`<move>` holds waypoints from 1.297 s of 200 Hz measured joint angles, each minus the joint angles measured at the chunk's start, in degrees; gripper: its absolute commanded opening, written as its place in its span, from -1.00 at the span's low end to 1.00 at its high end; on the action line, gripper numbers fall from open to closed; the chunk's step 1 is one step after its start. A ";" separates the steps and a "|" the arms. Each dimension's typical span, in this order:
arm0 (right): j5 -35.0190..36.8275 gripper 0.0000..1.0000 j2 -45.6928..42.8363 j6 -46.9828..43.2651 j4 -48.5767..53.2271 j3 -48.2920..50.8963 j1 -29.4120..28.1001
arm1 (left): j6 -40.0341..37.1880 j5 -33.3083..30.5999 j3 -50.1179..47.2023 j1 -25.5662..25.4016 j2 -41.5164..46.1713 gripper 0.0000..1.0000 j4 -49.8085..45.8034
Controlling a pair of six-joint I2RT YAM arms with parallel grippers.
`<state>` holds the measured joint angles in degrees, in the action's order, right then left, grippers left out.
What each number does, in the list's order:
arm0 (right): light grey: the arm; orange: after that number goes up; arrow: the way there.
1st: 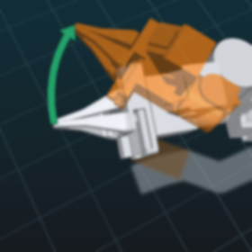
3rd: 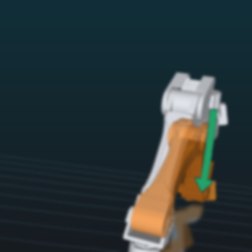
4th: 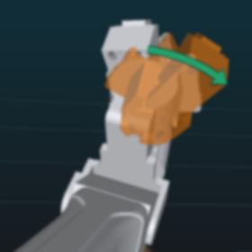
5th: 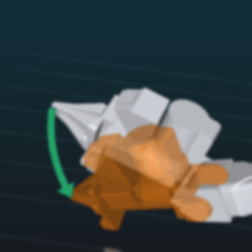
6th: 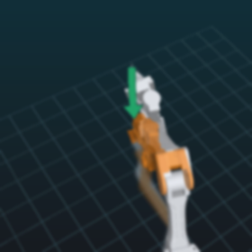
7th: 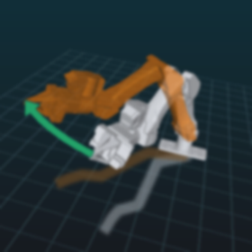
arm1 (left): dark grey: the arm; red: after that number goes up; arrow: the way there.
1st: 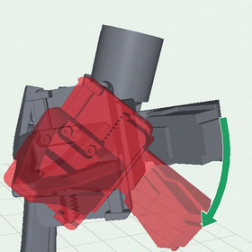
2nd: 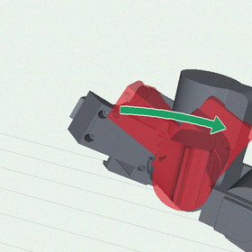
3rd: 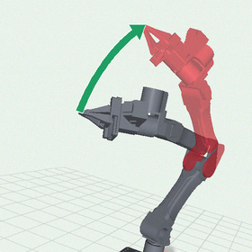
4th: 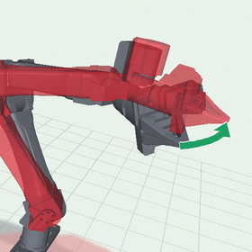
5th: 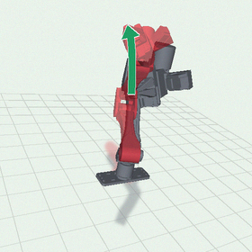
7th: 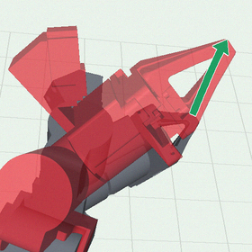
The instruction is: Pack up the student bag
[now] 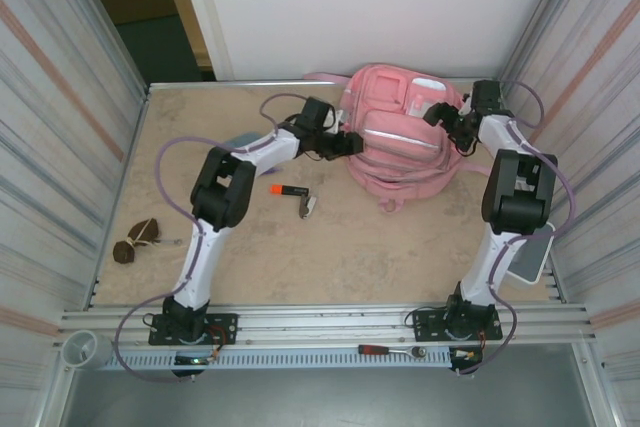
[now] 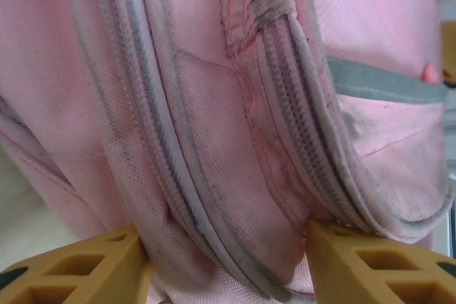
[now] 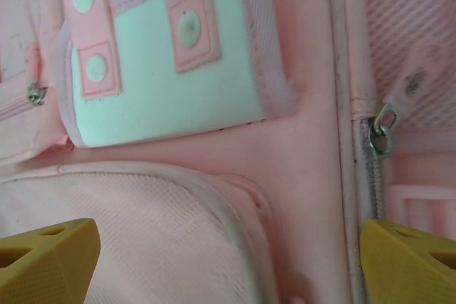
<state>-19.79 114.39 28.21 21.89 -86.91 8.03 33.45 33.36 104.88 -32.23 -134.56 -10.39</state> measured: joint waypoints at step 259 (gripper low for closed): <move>7.13 0.77 -28.70 -7.23 4.35 26.14 -10.93 | -3.96 -1.27 -19.85 8.59 15.19 0.54 -0.24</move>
<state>-12.67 85.69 20.97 26.24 -60.77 -2.90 29.50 32.10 85.03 -23.64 -119.37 -10.63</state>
